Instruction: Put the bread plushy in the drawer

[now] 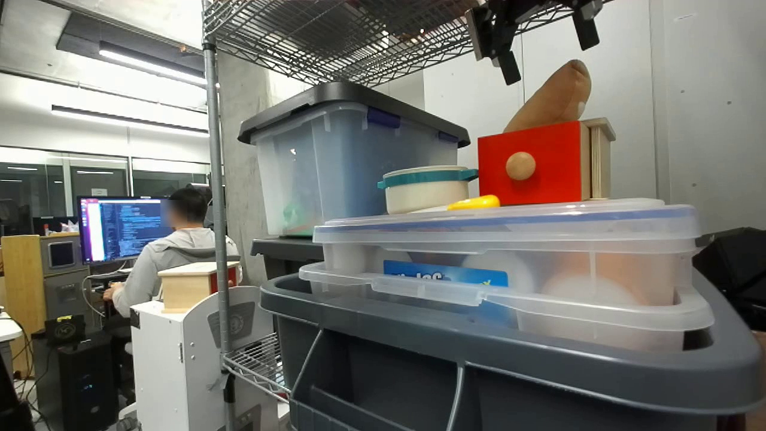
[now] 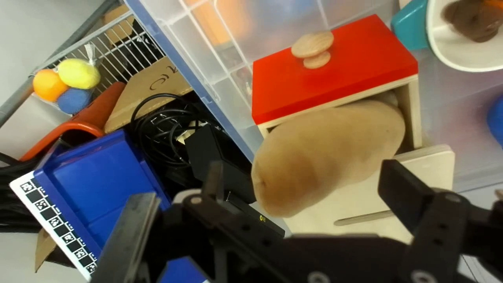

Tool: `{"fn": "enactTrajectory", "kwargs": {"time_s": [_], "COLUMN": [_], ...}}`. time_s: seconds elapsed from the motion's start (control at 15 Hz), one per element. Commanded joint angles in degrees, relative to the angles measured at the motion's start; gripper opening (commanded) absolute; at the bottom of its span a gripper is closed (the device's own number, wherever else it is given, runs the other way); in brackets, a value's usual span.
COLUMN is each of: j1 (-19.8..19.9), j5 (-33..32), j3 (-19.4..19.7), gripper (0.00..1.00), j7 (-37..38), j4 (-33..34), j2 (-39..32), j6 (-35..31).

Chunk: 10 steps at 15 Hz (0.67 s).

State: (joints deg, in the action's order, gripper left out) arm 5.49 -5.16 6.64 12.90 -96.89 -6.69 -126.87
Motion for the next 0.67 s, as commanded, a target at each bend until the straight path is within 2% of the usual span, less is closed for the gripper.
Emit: {"fn": "enactTrajectory", "kwargs": {"time_s": [0.0,0.6], "j1": [-0.09,0.3], "j5": [0.5,0.8], "j3": [-0.09,-1.25], "gripper": [1.0,1.0], "j7": [0.04,-0.85], "j4": [-7.17,-25.5], "j2": [7.3,24.65], "j6": [0.96,5.2]}}
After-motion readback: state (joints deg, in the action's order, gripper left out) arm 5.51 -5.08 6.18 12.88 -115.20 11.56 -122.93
